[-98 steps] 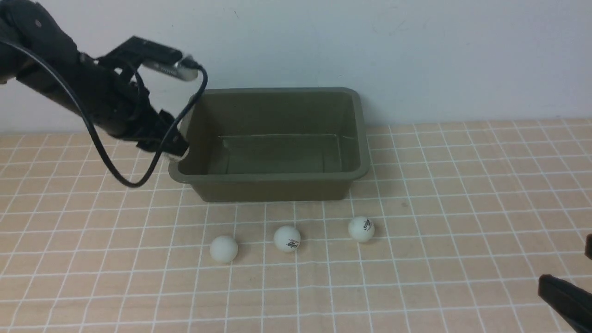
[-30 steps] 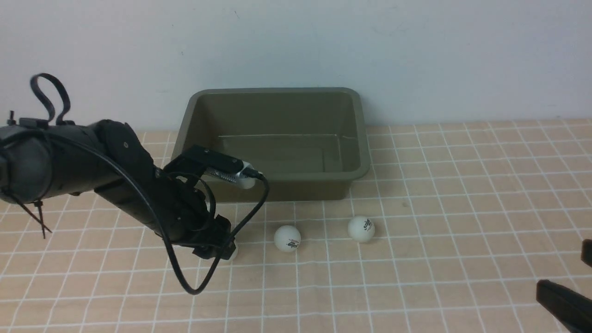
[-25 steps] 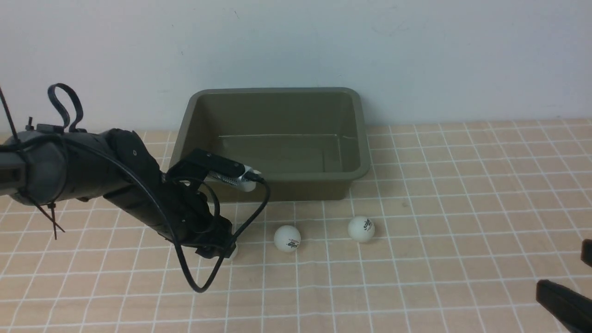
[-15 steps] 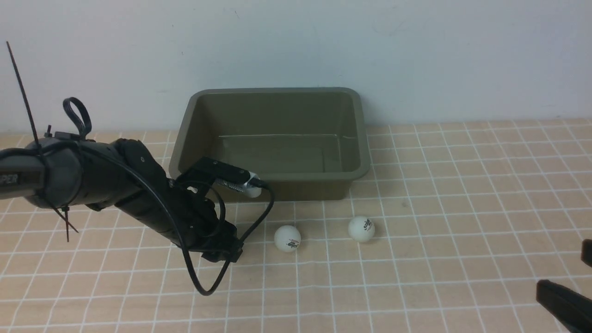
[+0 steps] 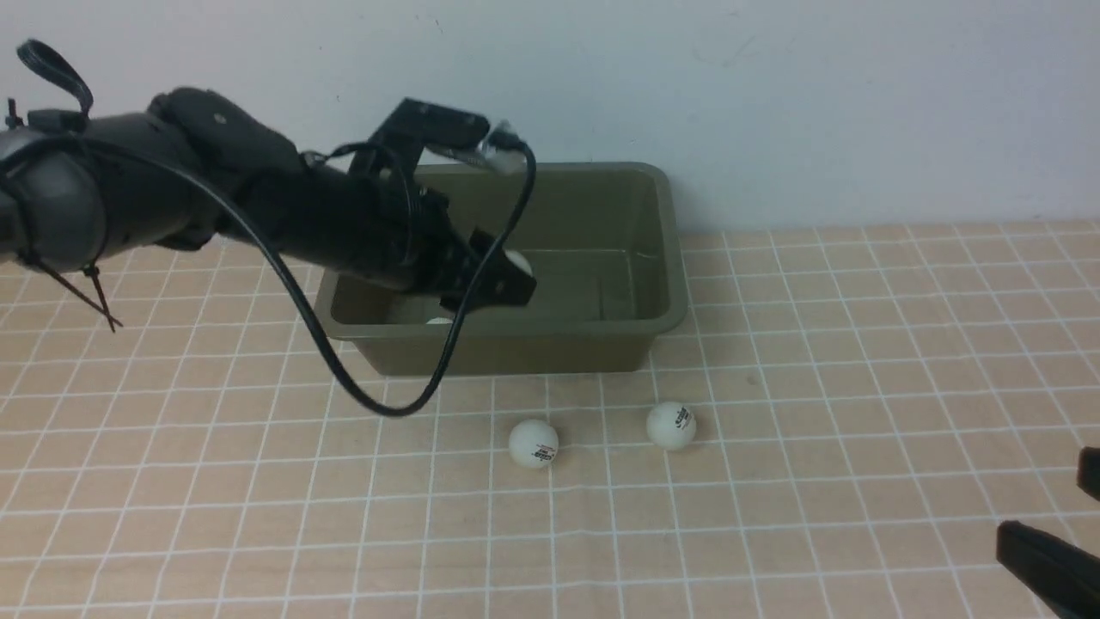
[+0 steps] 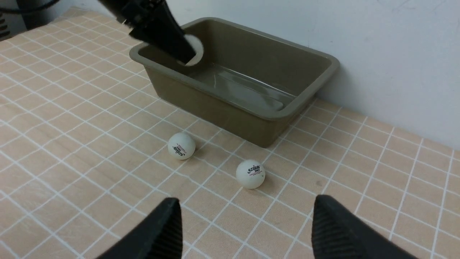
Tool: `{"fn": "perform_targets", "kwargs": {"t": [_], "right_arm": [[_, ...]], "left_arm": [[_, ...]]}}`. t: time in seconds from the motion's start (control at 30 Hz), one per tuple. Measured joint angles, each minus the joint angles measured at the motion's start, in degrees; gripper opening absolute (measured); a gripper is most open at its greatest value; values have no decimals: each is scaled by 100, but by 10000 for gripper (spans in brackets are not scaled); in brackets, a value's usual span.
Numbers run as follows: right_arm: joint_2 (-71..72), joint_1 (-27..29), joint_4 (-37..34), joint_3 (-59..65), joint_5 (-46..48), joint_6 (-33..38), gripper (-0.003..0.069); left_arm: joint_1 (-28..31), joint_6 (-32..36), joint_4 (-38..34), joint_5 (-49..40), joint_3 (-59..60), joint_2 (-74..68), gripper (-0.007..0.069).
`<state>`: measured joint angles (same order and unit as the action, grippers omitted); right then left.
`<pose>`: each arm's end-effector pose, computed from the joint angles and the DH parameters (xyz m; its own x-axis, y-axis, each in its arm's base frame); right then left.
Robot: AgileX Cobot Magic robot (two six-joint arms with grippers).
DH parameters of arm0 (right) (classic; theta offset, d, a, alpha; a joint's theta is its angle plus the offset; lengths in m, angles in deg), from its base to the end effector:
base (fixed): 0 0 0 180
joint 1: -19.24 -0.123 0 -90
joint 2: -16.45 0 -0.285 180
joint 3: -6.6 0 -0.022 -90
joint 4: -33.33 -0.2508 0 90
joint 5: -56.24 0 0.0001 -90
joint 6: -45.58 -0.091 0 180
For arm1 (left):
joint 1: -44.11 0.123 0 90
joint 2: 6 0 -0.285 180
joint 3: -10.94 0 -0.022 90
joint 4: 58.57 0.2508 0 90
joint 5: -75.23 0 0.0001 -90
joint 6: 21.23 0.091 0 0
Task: Put the table tennis balls into the box on the light coffee tablecloth.
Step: 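Drop the ball into the bin, then reach for and grasp a ping pong ball on the table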
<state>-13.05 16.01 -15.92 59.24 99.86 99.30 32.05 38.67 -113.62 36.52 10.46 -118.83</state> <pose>0.0654 0.0514 0.2878 -0.2708 -0.2173 -0.9378 -0.6059 0.7955 -0.0094 0.3854 -0.1301 0.2535 -0.5942 0.3057 -0.7439 0.6560 0.7195 -0.2282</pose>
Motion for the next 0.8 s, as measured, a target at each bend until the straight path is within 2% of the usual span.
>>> {"fn": "perform_targets", "kwargs": {"t": [0.13,0.27,0.4,0.47,0.67,0.8], "right_arm": [[0,0,0,0,21,0,439],[0,0,0,0,21,0,439],[0,0,0,0,34,0,439],[0,0,0,0,45,0,439],[-7,0,-111,0,39,24,439],[-283,0,-301,0,66,418,439]], "left_arm": [[113,158,251,128,-641,-486,318],[188,128,718,-234,-1170,-1026,333],[198,-416,788,-815,-1651,-1045,437],[198,-729,840,-1242,-1944,-899,465],[198,-1541,1447,-2706,-2752,-143,465],[198,-2024,2141,-3156,-2875,314,465]]}}
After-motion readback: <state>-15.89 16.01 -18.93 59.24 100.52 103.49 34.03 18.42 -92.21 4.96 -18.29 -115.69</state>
